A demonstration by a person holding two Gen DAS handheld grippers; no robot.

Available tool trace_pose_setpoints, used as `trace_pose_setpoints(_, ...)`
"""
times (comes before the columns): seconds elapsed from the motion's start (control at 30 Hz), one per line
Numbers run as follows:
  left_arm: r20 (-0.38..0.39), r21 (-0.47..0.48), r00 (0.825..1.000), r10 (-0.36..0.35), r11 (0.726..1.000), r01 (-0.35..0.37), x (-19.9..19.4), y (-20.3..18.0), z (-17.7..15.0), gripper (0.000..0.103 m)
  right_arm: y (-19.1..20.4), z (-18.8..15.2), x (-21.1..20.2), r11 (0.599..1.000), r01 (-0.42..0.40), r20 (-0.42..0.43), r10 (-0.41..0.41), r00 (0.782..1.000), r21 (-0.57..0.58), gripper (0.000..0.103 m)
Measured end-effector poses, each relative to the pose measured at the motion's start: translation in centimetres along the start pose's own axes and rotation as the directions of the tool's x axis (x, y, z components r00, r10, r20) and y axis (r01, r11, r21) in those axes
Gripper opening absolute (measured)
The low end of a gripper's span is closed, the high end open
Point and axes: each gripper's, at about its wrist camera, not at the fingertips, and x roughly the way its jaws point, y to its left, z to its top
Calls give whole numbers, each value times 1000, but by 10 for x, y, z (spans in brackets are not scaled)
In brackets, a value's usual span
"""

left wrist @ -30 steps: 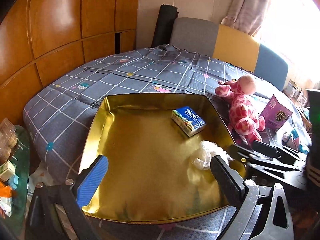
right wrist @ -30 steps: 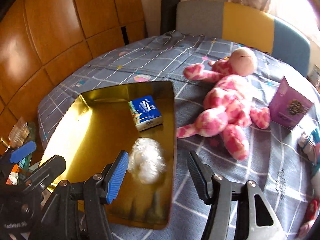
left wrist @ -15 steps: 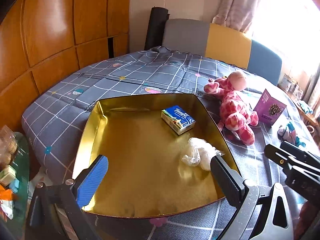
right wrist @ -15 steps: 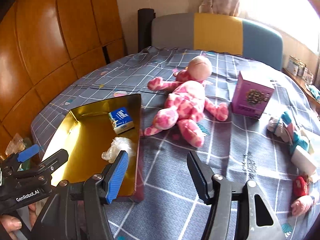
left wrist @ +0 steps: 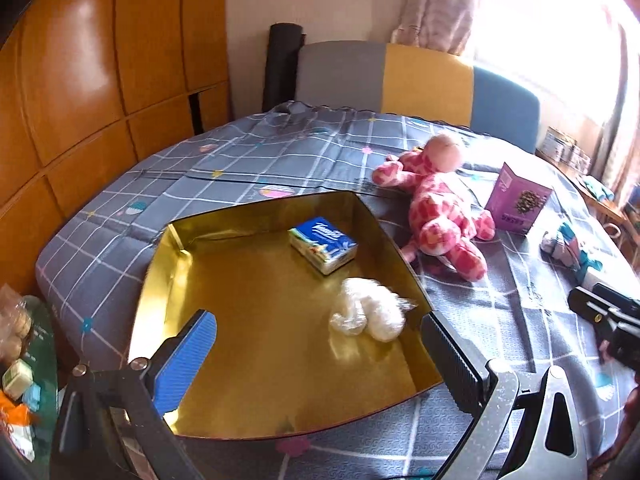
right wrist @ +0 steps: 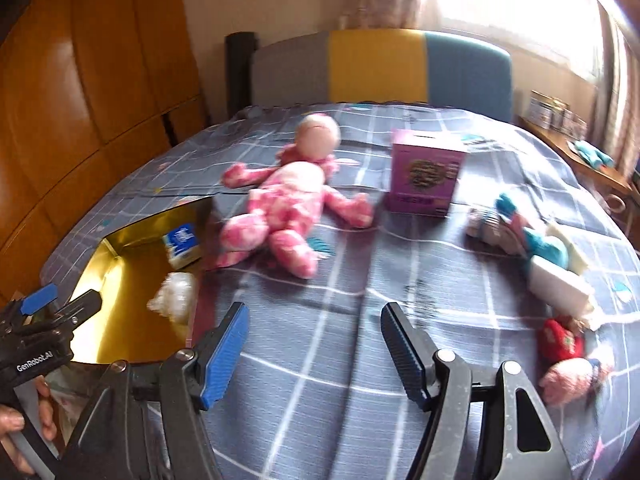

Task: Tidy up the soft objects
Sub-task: 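Move both open grippers back toward the pile of soft items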

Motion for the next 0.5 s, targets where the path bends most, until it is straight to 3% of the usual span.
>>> trace_pose_setpoints(0.23, -3, 69, 995, -98, 993, 98, 0, -33, 8, 103, -67, -6, -25, 986, 120, 13, -122, 992, 119, 70)
trace_pose_setpoints(0.33, 0, 107, 994, -105, 989, 104, 1, -50, 10, 103, -94, -9, -36, 972, 166, 15, -170, 985, 166, 70)
trace_pose_setpoints(0.5, -38, 153, 986, -160, 974, 164, 9, -79, 15, 103, -135, -17, -55, 947, 221, 11, -230, 973, 234, 77)
